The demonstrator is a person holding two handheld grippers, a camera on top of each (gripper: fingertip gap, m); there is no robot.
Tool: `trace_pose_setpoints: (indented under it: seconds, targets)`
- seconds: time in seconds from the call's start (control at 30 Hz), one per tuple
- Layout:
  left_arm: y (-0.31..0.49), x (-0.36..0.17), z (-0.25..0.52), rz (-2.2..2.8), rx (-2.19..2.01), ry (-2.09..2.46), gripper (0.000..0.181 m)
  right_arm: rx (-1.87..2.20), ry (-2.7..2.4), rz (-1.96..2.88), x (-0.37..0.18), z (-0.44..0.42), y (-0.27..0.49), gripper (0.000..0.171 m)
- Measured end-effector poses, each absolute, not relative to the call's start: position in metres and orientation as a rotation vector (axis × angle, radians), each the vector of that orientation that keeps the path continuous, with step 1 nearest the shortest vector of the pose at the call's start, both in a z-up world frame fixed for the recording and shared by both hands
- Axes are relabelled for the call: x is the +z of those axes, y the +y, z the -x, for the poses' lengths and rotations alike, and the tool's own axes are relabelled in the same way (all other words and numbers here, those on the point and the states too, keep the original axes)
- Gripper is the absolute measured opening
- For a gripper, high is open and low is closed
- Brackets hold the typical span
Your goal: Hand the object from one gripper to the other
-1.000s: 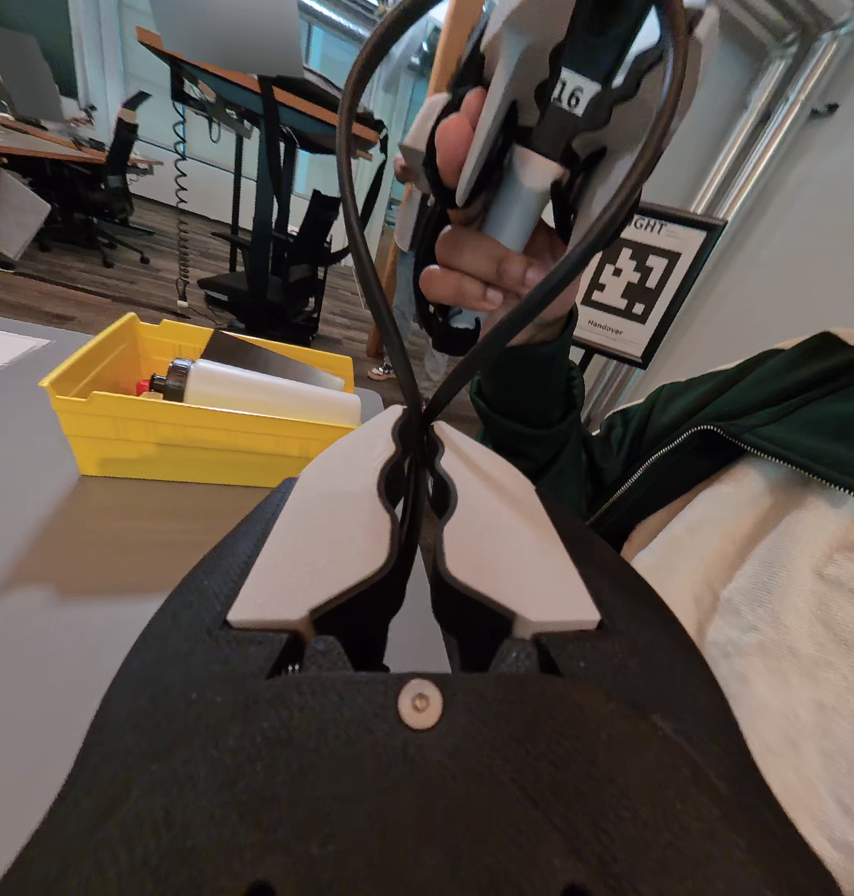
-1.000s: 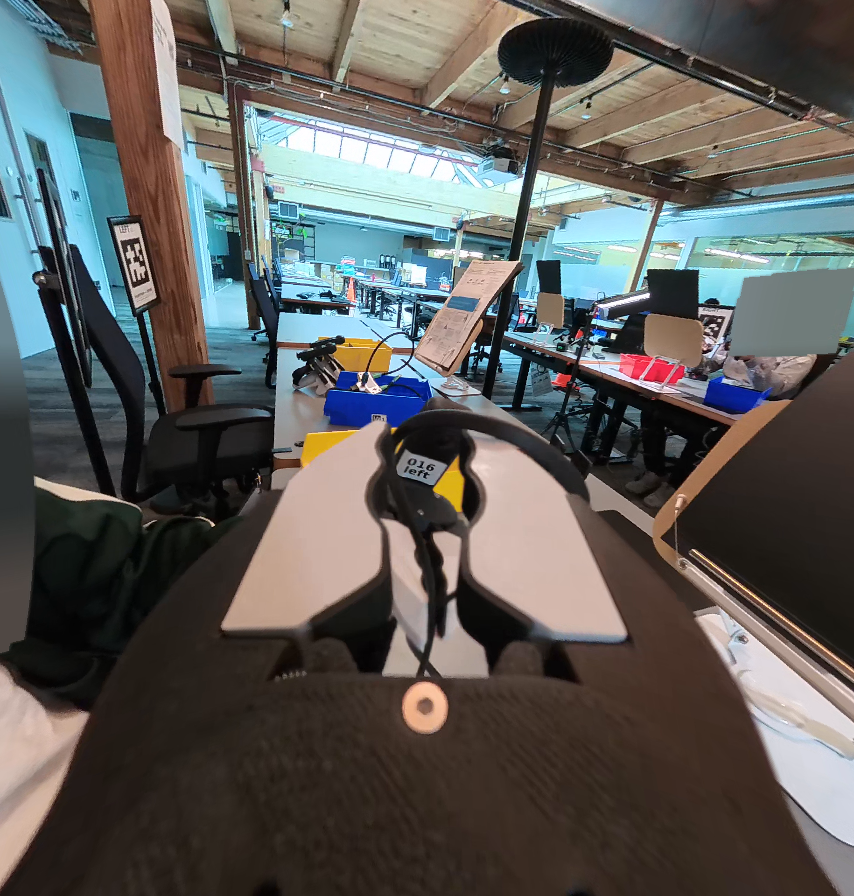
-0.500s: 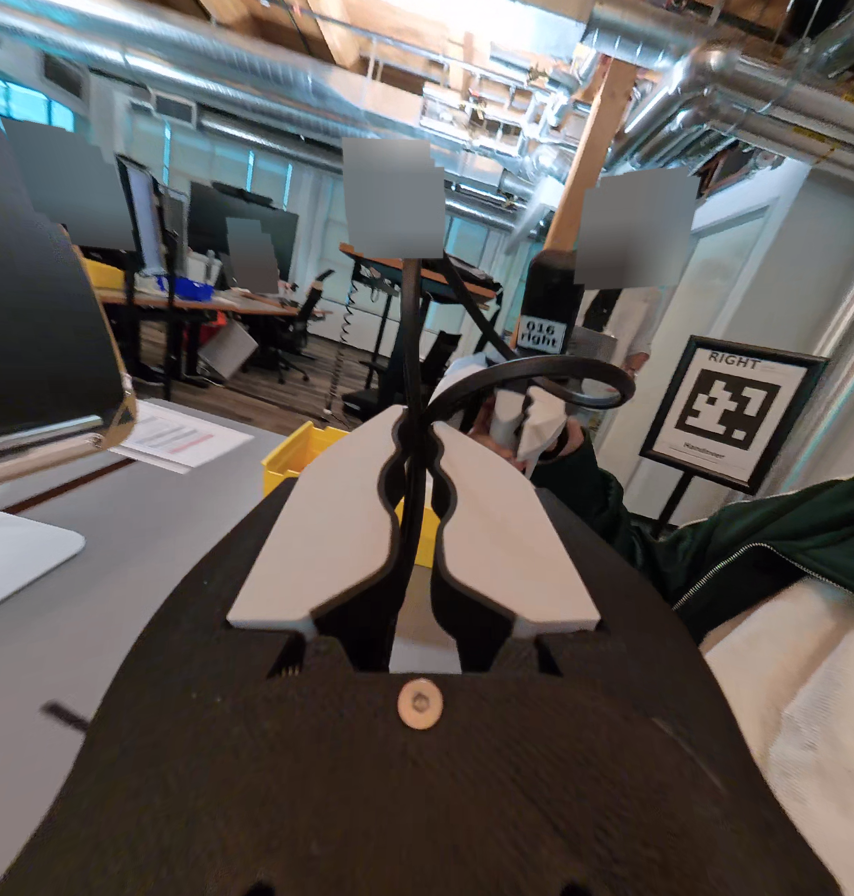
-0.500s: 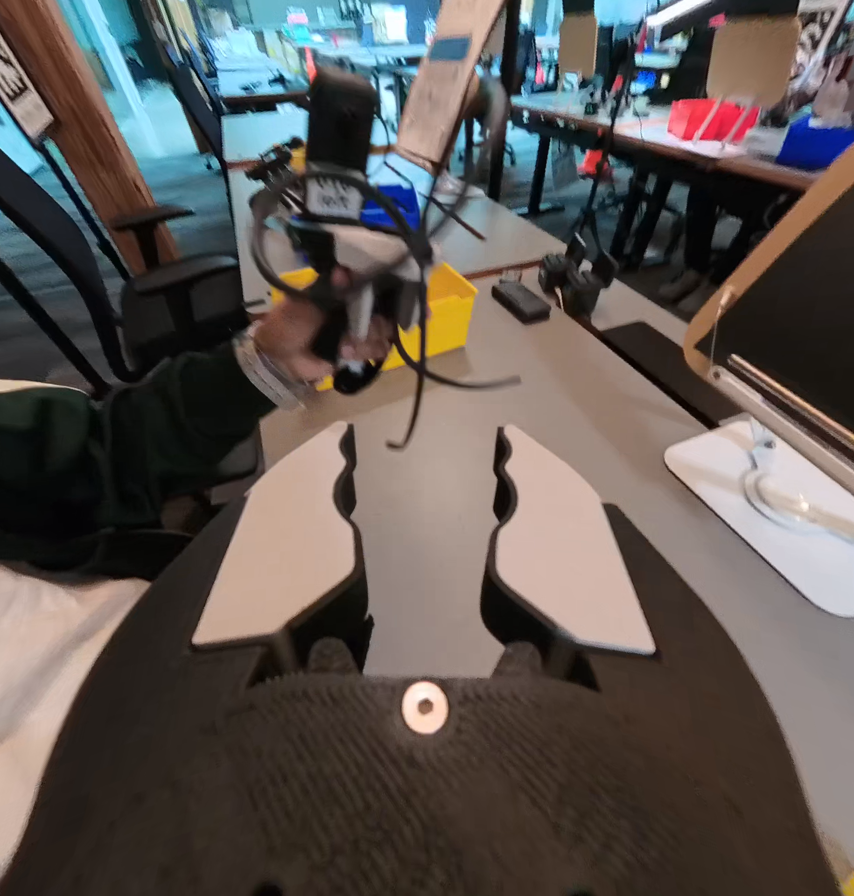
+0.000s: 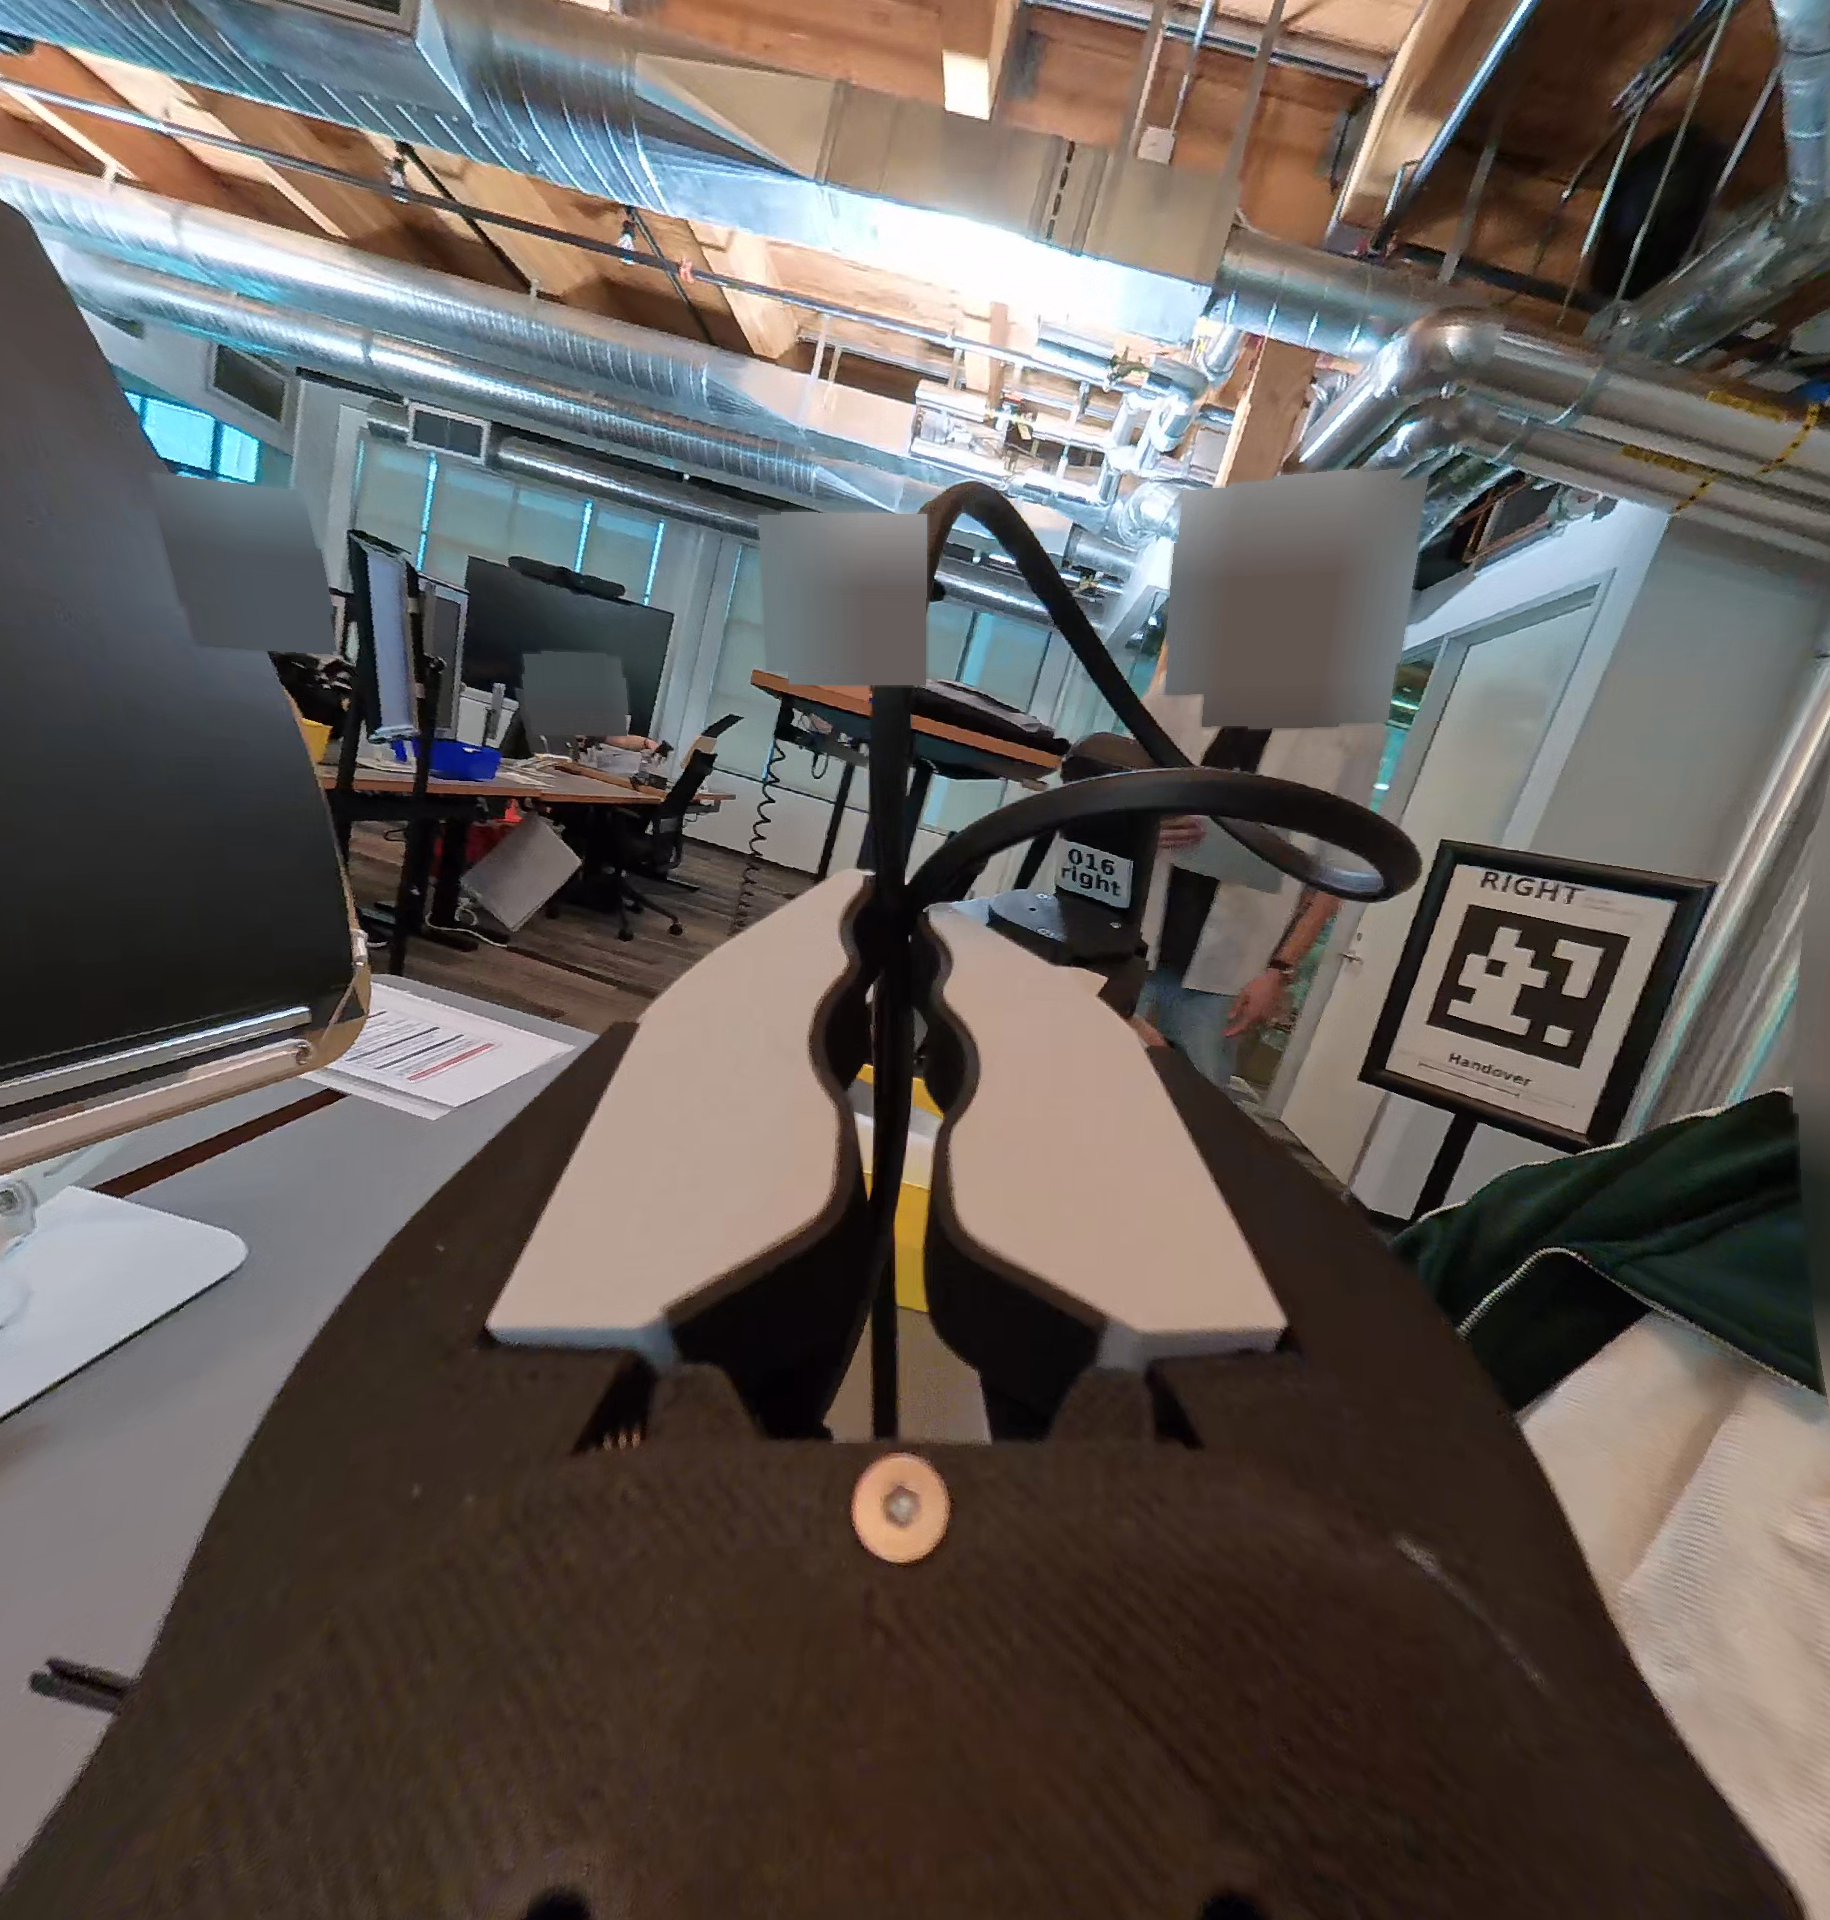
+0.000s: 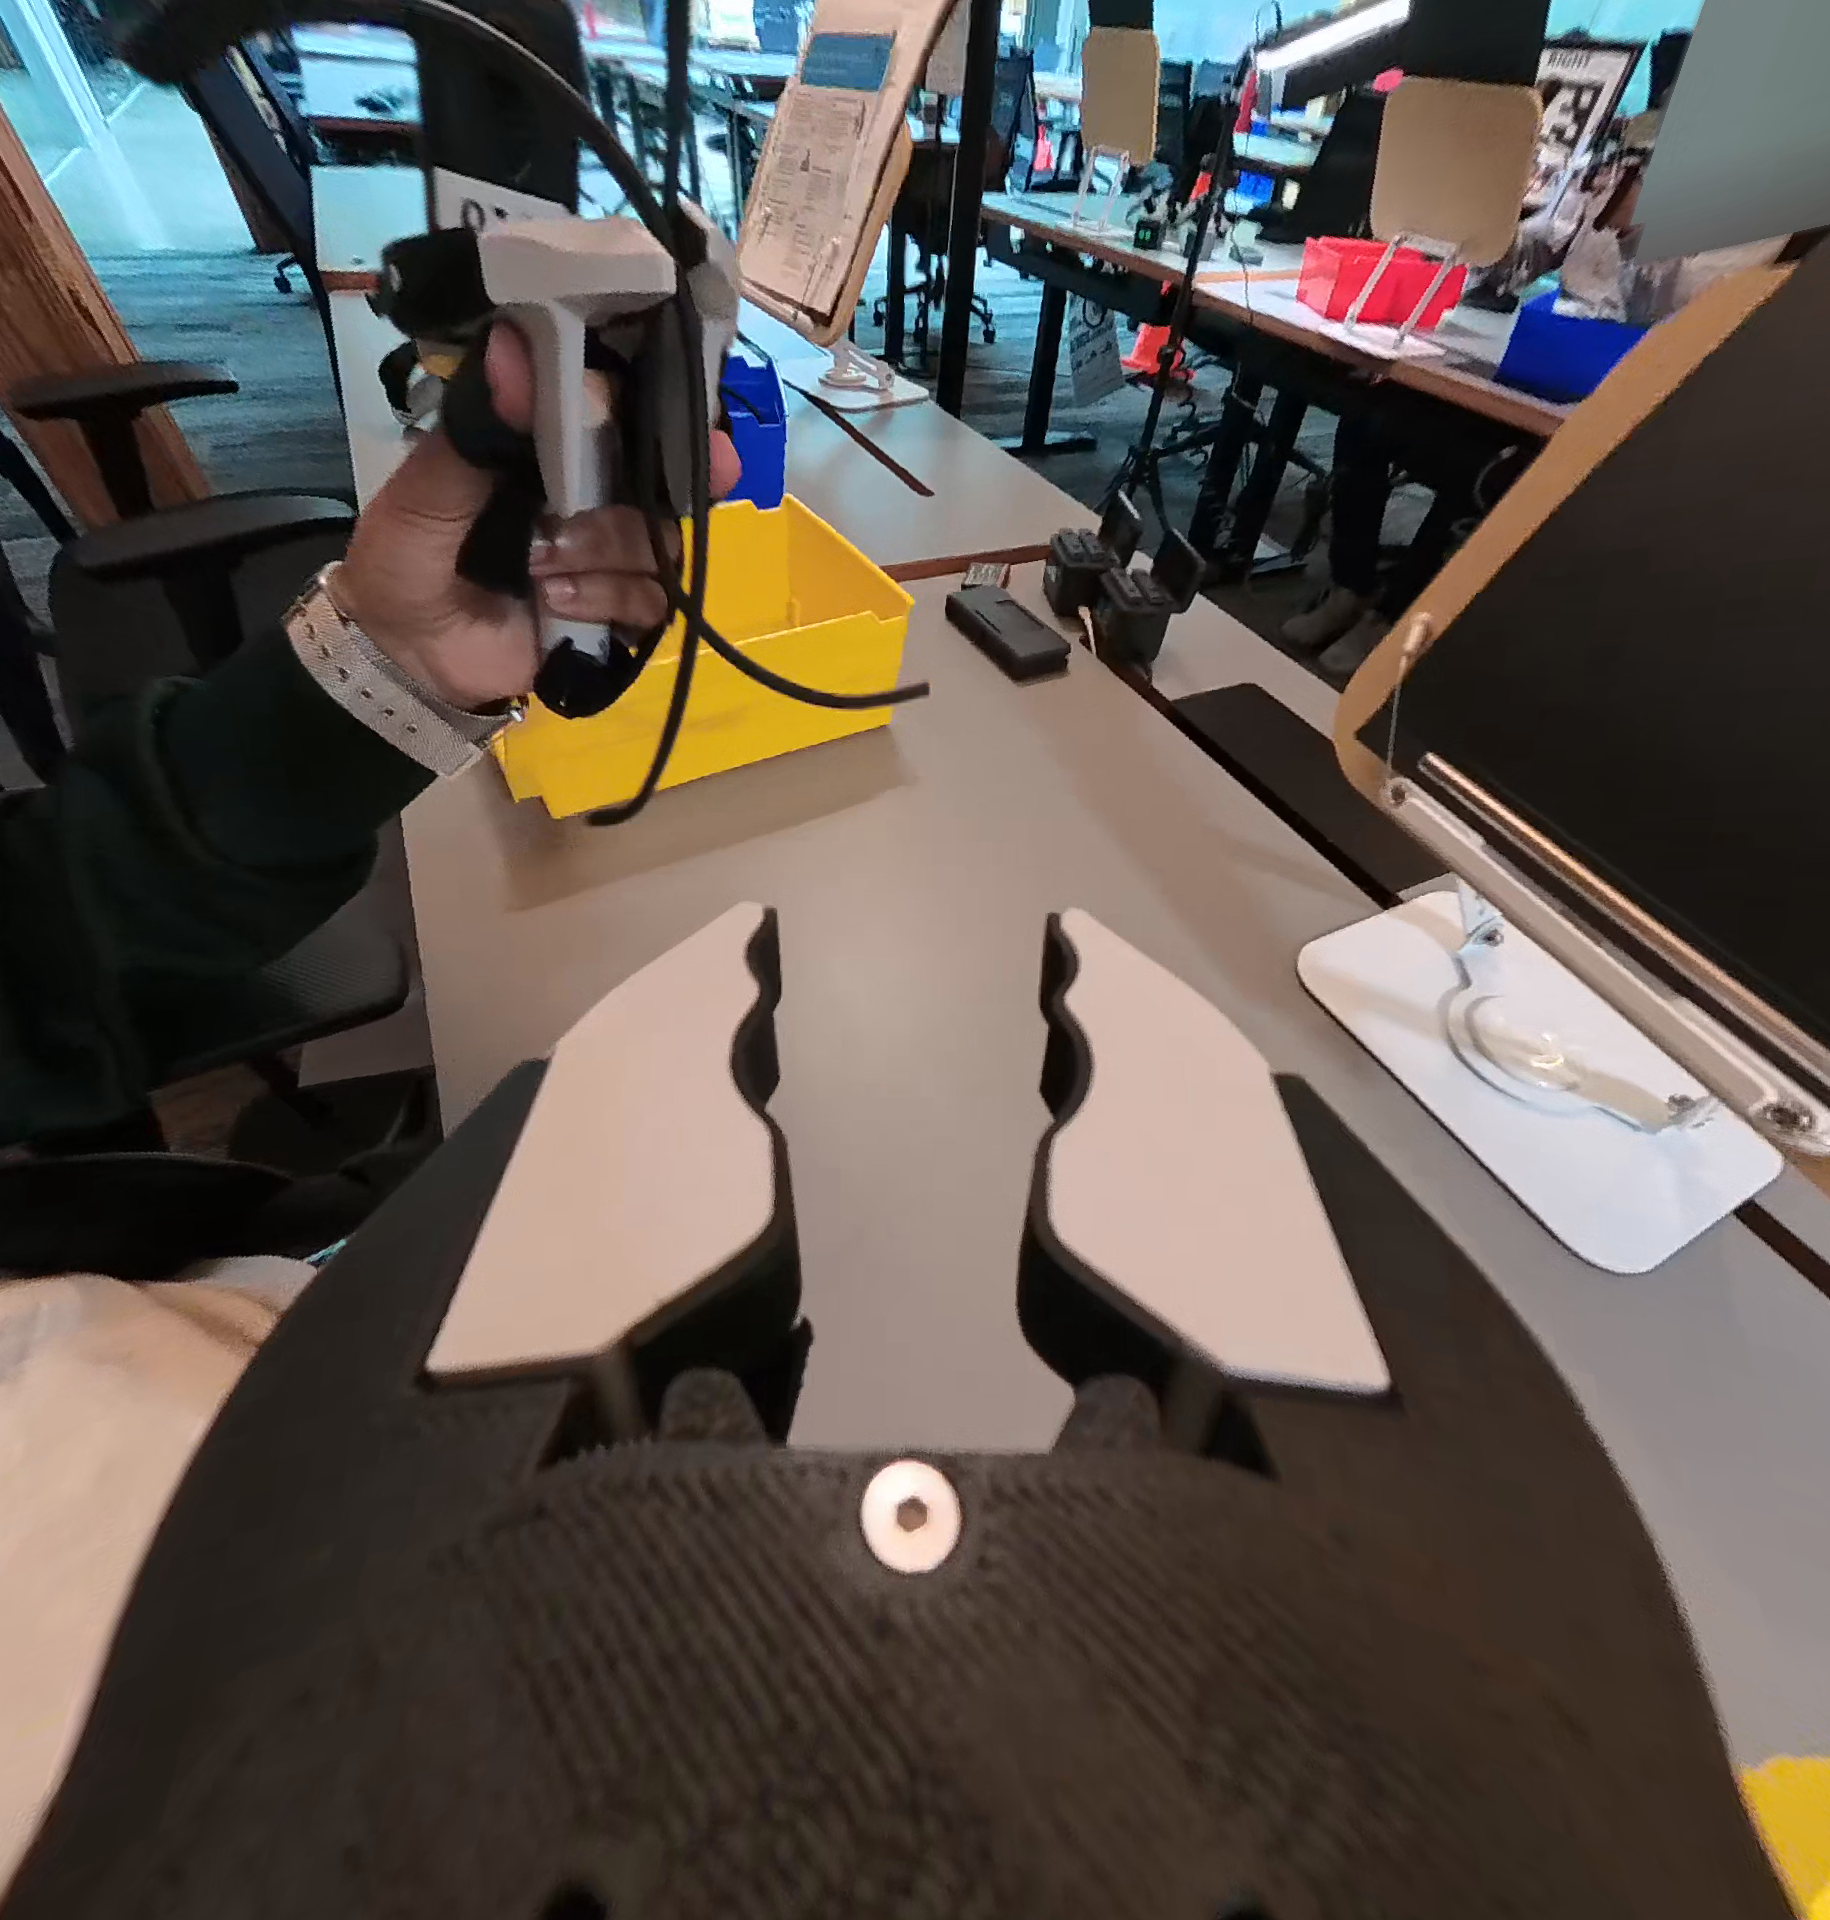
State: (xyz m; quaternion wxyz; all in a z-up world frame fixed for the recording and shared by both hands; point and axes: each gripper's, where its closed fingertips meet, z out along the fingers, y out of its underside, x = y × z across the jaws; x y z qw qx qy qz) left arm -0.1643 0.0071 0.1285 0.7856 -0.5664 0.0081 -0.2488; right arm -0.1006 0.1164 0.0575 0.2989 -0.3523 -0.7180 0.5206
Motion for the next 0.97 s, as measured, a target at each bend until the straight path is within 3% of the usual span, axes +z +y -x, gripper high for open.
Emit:
trace_pose_setpoints:
  seconds: [0.27,0.43,0.97]
  targets:
    - [0.019,0.129,0.137,1.202,-0.730,0.070,0.005,1.644,-1.798,0.570,0.078,0.092,0.071,0.037]
    - [0.031,0.127,0.114,1.195,-0.846,0.109,0.005,1.767,-1.839,0.547,0.057,0.099,0.041,0.023]
    - [0.046,0.121,0.085,1.169,-1.037,0.146,0.005,2.027,-1.931,0.467,0.039,0.087,0.019,0.035]
